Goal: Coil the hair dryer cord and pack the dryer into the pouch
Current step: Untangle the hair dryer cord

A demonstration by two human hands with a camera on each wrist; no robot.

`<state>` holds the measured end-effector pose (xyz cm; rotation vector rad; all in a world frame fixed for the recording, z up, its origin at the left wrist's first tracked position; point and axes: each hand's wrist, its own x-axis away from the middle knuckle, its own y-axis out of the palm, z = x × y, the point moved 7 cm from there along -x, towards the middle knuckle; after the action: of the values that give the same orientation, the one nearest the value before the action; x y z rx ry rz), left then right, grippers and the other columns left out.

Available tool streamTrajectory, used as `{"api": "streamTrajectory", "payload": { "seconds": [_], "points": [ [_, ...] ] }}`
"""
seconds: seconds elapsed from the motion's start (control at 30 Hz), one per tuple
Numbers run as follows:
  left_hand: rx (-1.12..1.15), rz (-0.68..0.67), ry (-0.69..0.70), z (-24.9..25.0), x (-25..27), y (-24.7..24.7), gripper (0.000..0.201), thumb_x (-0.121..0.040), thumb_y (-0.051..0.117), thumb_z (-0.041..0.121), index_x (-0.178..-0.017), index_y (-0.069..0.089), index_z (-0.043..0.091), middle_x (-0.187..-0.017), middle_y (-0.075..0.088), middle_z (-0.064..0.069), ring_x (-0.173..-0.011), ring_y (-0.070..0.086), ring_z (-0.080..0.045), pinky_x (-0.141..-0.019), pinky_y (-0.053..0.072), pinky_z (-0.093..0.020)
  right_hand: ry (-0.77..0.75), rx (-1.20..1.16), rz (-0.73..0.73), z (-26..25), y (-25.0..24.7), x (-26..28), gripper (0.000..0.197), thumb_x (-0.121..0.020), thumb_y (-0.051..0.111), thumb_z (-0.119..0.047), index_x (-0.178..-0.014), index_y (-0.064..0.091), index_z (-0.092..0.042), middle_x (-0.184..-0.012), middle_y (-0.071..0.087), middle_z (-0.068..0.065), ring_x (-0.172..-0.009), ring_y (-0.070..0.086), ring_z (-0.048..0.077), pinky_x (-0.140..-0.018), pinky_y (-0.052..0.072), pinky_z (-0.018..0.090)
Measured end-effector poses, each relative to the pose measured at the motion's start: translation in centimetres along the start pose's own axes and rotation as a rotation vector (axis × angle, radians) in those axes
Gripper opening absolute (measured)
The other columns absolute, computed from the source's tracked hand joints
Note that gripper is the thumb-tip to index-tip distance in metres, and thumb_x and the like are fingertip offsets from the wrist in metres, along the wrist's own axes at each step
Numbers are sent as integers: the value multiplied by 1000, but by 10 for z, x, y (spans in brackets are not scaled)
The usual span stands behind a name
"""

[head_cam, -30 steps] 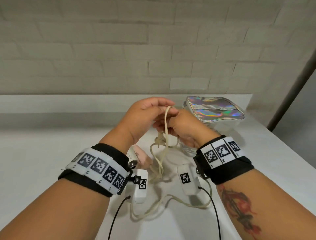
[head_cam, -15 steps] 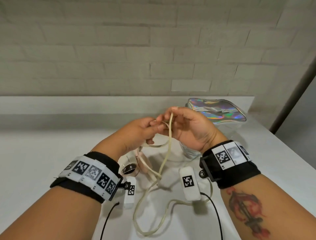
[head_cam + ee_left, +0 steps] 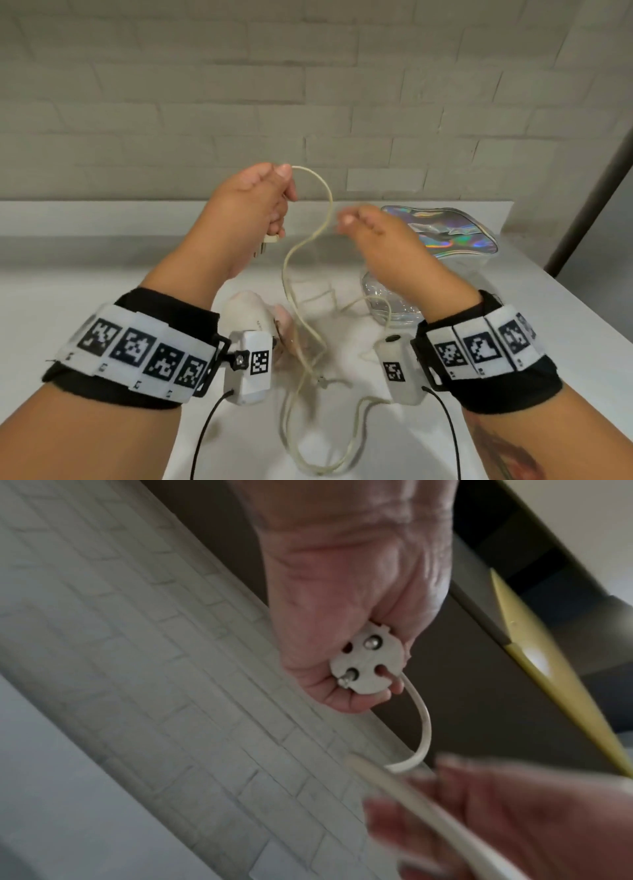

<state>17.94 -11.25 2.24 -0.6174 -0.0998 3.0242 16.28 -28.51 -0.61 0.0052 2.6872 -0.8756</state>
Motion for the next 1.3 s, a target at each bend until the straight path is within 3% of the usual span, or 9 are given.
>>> {"api": "streamTrajectory", "payload": {
  "seconds": [0.07,0.13,0.27,0.5,0.57,0.73,0.83,1.07,1.3],
  "points": [
    [-29,-30,36,1,3,10,34,-100,45,29,-71,60,20,-48,41,9,-42,35,-10,-50,39,-26,-14,-531,-115,-26,8,3,23,-97,40,-24,-106,61,-21,-101,70,4,-107,62,19,-96,40,35],
    [4,14,67,4,4,10,33,-99,45,28,-71,61,22,-49,43,9,-44,37,-10,-51,38,-27,-16,-715,-196,-39,16,4,20,-97,42,-20,-102,60,-14,-79,64,5,-91,65,22,-97,41,40],
    [110,208,107,5,2,-20,30,-100,45,26,-72,56,19,-49,39,11,-43,35,-8,-52,39,-25,4,-793,-246,-36,18,6,27,-98,43,-23,-76,53,-12,-45,33,-6,-43,37,11,-64,48,31],
    [386,559,-32,-40,13,-82,32,-100,44,26,-69,52,19,-50,39,8,-42,32,-8,-47,35,-22,91,-752,-143,5,5,0,32,-97,46,-26,-67,46,-15,-38,24,-12,-36,16,5,-40,16,20],
    [359,490,-100,-58,24,-75,32,-100,42,24,-71,53,17,-49,40,7,-43,36,-9,-48,35,-23,88,-721,-86,6,2,-3,33,-97,44,-25,-65,45,-15,-38,25,-12,-36,15,5,-38,16,18],
    [97,-53,-266,-71,56,-26,25,-99,43,11,-86,63,10,-55,52,0,-49,54,-13,-61,41,-30,36,-584,-47,2,-8,-11,33,-96,45,-27,-64,48,-18,-41,30,-12,-39,21,6,-40,22,20],
    [0,-137,-268,-63,62,-7,17,-98,47,9,-92,62,11,-55,51,4,-48,48,-10,-61,45,-27,2,-474,-75,-9,-5,-12,33,-95,47,-27,-64,50,-18,-42,33,-9,-41,24,9,-45,23,24],
    [25,-80,-96,-8,40,24,22,-96,54,28,-75,55,20,-53,42,7,-42,31,-8,-43,30,-21,-148,-312,-166,-34,10,-8,31,-94,50,-30,-68,57,-14,-52,42,-2,-51,33,15,-51,27,30],
    [327,328,-15,3,26,-36,32,-99,49,26,-67,47,23,-47,35,11,-37,24,-3,-35,20,-17,-93,-415,-92,-2,-7,-15,35,-91,55,-32,-59,52,-19,-48,32,-8,-46,25,9,-48,22,25]
  ]
}}
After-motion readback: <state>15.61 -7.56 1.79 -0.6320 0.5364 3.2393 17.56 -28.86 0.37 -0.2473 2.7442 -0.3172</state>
